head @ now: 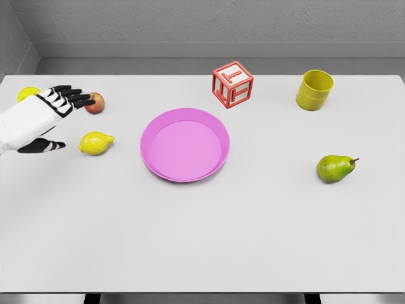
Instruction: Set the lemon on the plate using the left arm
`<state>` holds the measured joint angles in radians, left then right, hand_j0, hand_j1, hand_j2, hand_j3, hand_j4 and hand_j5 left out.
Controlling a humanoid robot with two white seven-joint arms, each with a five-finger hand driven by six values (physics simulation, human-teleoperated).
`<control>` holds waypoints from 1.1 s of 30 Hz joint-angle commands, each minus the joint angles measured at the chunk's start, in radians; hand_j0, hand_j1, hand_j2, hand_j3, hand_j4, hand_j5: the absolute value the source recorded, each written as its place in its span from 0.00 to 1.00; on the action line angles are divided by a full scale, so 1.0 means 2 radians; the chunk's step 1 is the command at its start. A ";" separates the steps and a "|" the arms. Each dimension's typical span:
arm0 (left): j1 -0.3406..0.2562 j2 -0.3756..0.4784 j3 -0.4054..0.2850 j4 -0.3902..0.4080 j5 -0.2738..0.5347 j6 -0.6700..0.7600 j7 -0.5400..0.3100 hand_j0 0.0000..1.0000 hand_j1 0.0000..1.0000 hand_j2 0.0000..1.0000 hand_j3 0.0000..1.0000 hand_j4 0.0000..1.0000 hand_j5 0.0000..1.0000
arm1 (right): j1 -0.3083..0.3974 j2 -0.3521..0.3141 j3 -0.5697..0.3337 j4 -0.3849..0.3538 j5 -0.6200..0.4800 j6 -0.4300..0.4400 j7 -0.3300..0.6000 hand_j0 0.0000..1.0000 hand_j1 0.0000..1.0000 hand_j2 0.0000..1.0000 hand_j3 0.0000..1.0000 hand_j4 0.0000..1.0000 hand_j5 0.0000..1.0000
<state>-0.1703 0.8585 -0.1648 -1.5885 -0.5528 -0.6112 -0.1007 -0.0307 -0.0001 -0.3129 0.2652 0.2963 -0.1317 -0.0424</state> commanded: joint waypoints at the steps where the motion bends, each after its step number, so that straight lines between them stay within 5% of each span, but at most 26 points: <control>1: 0.000 0.006 -0.038 0.007 -0.011 0.000 0.000 1.00 1.00 1.00 1.00 1.00 1.00 | 0.000 0.000 0.000 0.000 0.000 0.000 0.000 1.00 1.00 1.00 1.00 1.00 1.00; 7: -0.001 0.045 -0.054 0.013 -0.004 0.000 0.002 1.00 1.00 1.00 1.00 1.00 1.00 | 0.000 0.000 0.000 0.000 0.000 0.000 0.000 1.00 1.00 1.00 1.00 1.00 1.00; 14: -0.021 0.026 -0.091 0.017 -0.006 0.000 -0.039 1.00 1.00 1.00 1.00 1.00 1.00 | 0.000 0.000 0.000 0.000 0.000 0.000 0.000 1.00 1.00 1.00 1.00 1.00 1.00; 18: -0.082 0.003 -0.136 0.078 -0.003 0.000 -0.040 1.00 1.00 1.00 1.00 1.00 1.00 | 0.000 0.000 0.000 0.000 0.000 0.001 0.000 1.00 1.00 1.00 1.00 1.00 1.00; 33: -0.126 -0.037 -0.156 0.158 0.017 0.000 -0.055 1.00 1.00 1.00 1.00 1.00 1.00 | 0.000 0.000 0.000 0.000 0.000 0.000 0.000 1.00 1.00 1.00 1.00 1.00 1.00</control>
<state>-0.4249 0.7961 -0.4767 -1.2868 -0.5236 -0.6117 -0.2032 -0.0307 -0.0001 -0.3129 0.2652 0.2963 -0.1318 -0.0425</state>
